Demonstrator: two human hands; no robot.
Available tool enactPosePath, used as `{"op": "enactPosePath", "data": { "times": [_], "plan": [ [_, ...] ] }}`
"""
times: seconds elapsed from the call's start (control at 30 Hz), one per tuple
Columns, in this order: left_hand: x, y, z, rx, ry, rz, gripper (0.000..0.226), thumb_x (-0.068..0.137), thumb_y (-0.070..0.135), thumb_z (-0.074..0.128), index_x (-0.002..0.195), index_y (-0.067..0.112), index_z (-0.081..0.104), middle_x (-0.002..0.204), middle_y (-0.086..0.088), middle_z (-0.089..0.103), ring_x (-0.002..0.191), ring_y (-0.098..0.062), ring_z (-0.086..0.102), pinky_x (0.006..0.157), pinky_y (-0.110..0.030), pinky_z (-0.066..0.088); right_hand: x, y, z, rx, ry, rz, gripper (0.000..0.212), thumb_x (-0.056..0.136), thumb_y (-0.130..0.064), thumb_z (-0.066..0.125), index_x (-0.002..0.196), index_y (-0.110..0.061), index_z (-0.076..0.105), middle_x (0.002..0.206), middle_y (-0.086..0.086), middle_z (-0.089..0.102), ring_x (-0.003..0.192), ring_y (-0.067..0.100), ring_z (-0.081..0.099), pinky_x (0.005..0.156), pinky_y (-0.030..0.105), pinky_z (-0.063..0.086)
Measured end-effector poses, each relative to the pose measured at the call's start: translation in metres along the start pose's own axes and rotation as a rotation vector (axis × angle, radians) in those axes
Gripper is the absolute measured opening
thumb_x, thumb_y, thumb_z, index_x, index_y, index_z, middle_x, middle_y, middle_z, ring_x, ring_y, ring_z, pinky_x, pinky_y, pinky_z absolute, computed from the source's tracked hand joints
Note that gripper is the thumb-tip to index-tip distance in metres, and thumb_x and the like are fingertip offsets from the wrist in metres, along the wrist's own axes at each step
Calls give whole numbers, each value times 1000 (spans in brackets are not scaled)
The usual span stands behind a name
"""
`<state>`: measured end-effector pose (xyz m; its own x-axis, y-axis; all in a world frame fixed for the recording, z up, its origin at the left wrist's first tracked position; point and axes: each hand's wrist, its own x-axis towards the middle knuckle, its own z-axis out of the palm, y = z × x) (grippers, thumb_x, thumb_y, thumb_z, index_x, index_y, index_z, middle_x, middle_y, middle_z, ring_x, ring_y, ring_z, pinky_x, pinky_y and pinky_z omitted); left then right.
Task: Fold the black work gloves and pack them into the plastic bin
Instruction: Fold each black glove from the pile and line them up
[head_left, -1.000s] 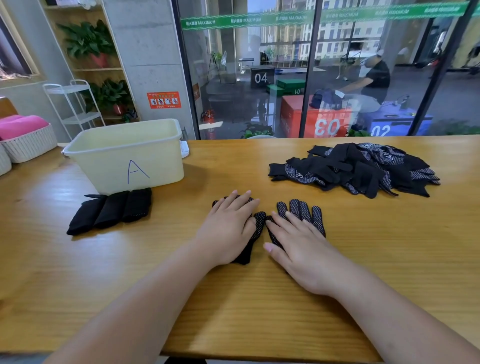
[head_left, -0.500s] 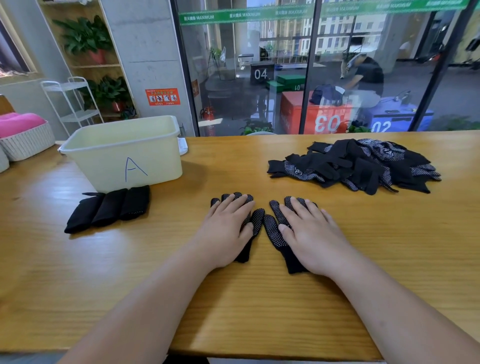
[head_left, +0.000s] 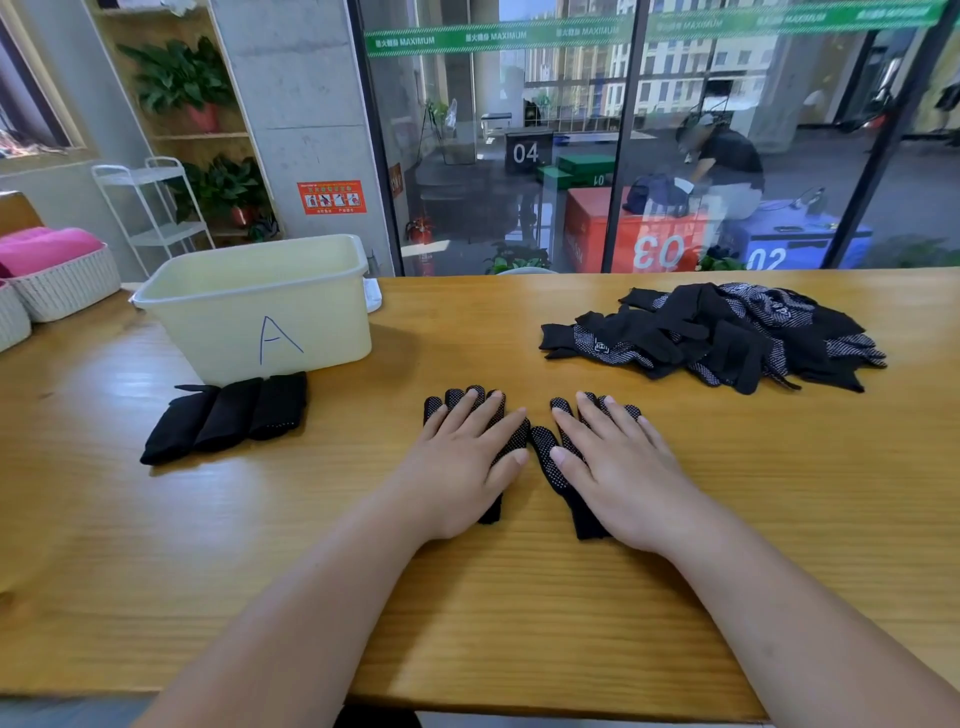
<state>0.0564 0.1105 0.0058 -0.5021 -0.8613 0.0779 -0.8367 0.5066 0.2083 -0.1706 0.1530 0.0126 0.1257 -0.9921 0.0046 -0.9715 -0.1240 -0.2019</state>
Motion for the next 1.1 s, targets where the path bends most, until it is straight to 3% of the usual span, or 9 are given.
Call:
{"op": "enactPosePath", "data": {
  "times": [0.07,0.2,0.37,0.5,0.6,0.7,0.83,0.9,1.1],
  "plan": [
    [-2,-5,-5,-20,53,6,58,111,61,20,167,49,15,178,15,1,164,-11,-12,133,-44,-1,-10,-4,-4,1,17,-46,64,107,-66,10,168,-46,3,175,-17,-15,161,11,-20,132,44,-5],
    [-3,-15,-2,19,-70,-41,59,110,65,22,166,54,10,178,15,-3,164,-14,-14,133,-45,-3,-14,-9,-1,-57,-113,-76,69,103,-73,8,166,-48,-5,173,-16,-22,160,12,-25,132,46,-8],
    [-1,-14,-2,28,-93,-75,60,110,65,20,167,53,7,178,13,-6,164,-15,-14,133,-46,-4,0,-9,2,-29,-105,-59,72,100,-76,5,166,-48,-7,174,-15,-21,160,13,-24,132,48,-7],
    [-1,-24,-7,-62,95,-77,54,110,60,35,162,47,36,174,12,25,163,-18,14,131,-48,16,-1,0,-3,169,69,-108,60,109,-62,19,166,-47,21,176,-18,0,162,7,-9,133,41,4],
    [-3,-36,-17,-167,347,-87,32,107,48,55,134,38,68,137,17,63,130,-16,49,109,-42,43,-5,17,-9,228,291,-74,41,110,-41,45,149,-43,57,162,-22,40,153,5,26,118,30,32],
    [-6,-43,-21,-257,388,-58,8,100,39,70,105,38,76,102,23,64,102,-8,56,90,-35,47,-4,25,-9,154,269,-22,29,105,-39,55,130,-44,69,140,-26,56,135,5,43,100,29,42],
    [-8,-40,-20,-272,223,21,7,96,44,74,101,39,77,103,22,63,104,-5,57,94,-36,51,-2,22,-6,104,204,-41,34,105,-45,53,137,-45,66,147,-25,52,140,6,39,111,39,42],
    [-7,-38,-19,-210,248,0,10,97,44,73,102,37,79,104,21,62,102,-5,55,93,-36,51,-2,20,-6,123,239,-57,33,106,-44,54,136,-46,67,146,-25,53,139,6,39,112,40,41],
    [-9,-41,-22,-226,242,16,15,90,52,79,99,40,77,102,23,62,101,-3,57,91,-34,52,-3,23,-8,181,358,-61,21,100,-35,62,108,-46,78,115,-29,60,113,3,46,97,37,46]
  ]
}}
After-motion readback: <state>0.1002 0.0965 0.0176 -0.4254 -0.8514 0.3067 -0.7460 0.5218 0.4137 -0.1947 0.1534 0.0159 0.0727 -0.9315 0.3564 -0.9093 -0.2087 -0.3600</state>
